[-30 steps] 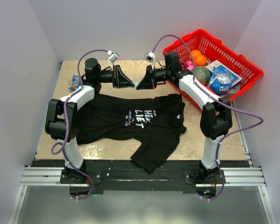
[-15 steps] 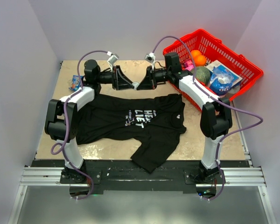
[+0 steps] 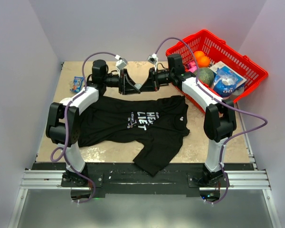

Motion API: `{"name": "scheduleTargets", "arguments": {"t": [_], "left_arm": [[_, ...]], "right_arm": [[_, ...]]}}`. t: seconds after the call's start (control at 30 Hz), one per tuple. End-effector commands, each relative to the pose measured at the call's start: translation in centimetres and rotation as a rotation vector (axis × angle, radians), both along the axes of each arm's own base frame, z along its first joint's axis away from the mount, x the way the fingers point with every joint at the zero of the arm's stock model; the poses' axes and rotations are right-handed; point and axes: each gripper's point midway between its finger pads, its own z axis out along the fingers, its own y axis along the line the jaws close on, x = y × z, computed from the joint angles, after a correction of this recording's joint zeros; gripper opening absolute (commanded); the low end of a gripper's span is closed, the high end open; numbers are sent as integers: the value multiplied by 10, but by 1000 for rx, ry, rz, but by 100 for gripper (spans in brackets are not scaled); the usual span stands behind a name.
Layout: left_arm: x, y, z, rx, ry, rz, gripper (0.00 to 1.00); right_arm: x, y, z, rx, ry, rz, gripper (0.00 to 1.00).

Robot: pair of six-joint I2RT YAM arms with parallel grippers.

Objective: Remove the brooch from the garment

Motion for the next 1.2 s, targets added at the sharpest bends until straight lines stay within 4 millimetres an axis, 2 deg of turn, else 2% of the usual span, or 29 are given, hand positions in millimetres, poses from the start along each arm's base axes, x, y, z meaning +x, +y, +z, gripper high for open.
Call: {"name": "scheduleTargets", "arguments": {"t": [0.0,0.13,0.23,0.27,0.3,0.4,0.93,1.17], "left_arm": [[0,-1,16,14,-98,7,39],[0,-2,20,-3,-82,3,33],[-3,-2,28,-36,-53,-15,33],[-6,-1,25,-44,-32,-25,33],[-6,-2,32,-65,-33,-24,33],[-5,1,33,-82,-14,-12,31],[3,8,22,-67,3,15,18],[8,9,12,-33,2,39,5]], "right_arm": [[1,-1,15,18,-44,-13,0],[1,-2,16,18,-46,-14,0],[1,-1,13,15,-47,-14,0],[1,-2,14,14,-45,-15,0],[0,-3,13,12,-47,-15,0],[1,-3,13,11,-48,-16,0],[3,-2,12,12,-50,-16,0],[2,1,19,20,-68,-7,0]]}}
